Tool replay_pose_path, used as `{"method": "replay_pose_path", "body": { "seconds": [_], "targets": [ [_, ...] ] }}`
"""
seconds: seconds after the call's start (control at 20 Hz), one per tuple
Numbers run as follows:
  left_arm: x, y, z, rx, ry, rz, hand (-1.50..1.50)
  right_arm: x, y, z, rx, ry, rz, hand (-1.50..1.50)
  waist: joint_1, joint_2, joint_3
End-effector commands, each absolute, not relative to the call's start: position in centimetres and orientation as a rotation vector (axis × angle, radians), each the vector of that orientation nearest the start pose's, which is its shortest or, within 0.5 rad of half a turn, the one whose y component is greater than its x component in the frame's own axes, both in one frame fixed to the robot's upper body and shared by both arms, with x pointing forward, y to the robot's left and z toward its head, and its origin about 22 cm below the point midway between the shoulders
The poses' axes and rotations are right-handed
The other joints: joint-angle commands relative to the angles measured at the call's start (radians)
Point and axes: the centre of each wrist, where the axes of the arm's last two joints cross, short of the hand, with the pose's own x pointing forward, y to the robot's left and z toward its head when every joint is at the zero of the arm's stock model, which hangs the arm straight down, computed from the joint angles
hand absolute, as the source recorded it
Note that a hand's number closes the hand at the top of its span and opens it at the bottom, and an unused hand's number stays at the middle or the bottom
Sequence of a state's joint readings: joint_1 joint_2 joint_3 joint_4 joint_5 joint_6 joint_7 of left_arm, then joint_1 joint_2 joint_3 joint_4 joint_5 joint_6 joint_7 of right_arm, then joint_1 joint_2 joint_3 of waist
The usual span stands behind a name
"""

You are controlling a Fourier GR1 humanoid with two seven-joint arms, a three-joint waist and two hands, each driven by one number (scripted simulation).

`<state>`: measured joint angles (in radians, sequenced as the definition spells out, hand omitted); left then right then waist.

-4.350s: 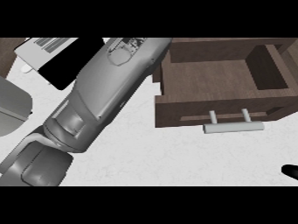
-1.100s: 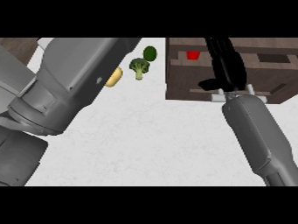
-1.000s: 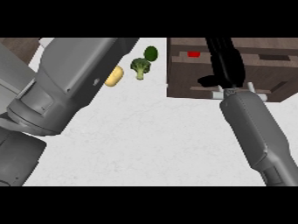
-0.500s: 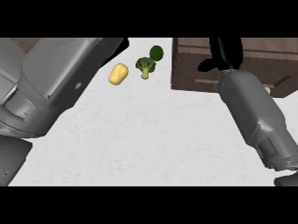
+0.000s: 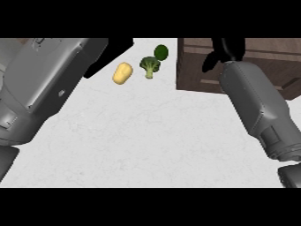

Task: Pick up the can, place it into the drawer and close the drawer

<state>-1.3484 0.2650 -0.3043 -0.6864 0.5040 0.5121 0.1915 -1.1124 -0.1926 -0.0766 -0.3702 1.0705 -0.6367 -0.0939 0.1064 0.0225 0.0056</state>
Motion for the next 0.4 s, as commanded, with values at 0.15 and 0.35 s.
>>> {"method": "replay_pose_path", "body": {
  "seconds": [0.15, 0.35],
  "targets": [
    [44.2, 11.5, 24.0, 0.068, -1.684, -0.006, -1.50, 47.2, -16.4, 15.1, -1.145, -1.933, 0.678, -1.50, 0.016, -0.005, -0.003],
    [43.9, 13.0, 25.0, 0.064, -1.698, -0.028, -1.50, 47.2, -15.4, 14.8, -1.133, -1.953, 0.664, -1.50, 0.017, -0.004, -0.004]
  ]
}}
